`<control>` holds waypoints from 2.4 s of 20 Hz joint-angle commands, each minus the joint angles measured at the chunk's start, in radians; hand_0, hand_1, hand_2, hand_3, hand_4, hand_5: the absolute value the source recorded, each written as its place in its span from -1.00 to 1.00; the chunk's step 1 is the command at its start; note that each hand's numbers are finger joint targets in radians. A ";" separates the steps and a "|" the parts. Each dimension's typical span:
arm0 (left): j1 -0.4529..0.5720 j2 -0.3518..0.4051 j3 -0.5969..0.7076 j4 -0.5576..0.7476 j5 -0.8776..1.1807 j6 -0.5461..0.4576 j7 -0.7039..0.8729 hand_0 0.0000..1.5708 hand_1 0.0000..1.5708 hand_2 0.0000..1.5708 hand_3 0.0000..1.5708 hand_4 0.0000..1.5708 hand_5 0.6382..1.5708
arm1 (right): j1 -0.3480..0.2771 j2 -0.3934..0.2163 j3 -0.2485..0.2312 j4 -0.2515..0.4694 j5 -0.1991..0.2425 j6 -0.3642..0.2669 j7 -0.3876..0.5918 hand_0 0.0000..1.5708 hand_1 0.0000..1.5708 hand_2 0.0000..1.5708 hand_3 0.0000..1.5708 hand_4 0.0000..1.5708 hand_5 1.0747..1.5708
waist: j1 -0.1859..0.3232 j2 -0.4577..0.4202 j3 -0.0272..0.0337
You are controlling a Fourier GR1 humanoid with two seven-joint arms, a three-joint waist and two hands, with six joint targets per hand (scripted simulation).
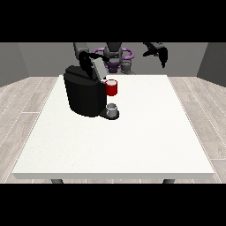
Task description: Insert the coffee pod into the coffee machine and close the lid
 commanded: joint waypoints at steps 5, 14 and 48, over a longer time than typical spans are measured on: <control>0.008 -0.006 -0.028 -0.004 -0.019 0.016 0.041 -1.00 -1.00 -1.00 -1.00 -0.56 1.00 | -0.103 0.043 0.075 -0.002 0.073 -0.041 0.031 -1.00 -1.00 -1.00 -1.00 -0.95 1.00 | 0.034 0.008 -0.0001; -0.029 0.006 -0.041 0.017 -0.029 0.005 0.011 -1.00 -1.00 -1.00 -1.00 -0.51 1.00 | -0.190 0.032 0.102 -0.042 0.102 -0.041 0.088 -1.00 -1.00 -1.00 -1.00 -1.00 1.00 | 0.078 0.034 0.0000; -0.306 -0.030 -0.120 -0.019 -0.010 -0.061 0.005 -1.00 -1.00 -1.00 -1.00 -0.68 1.00 | -0.397 -0.148 0.009 -0.238 0.176 -0.084 0.278 -1.00 -1.00 -1.00 -1.00 -1.00 1.00 | 0.433 0.355 0.0006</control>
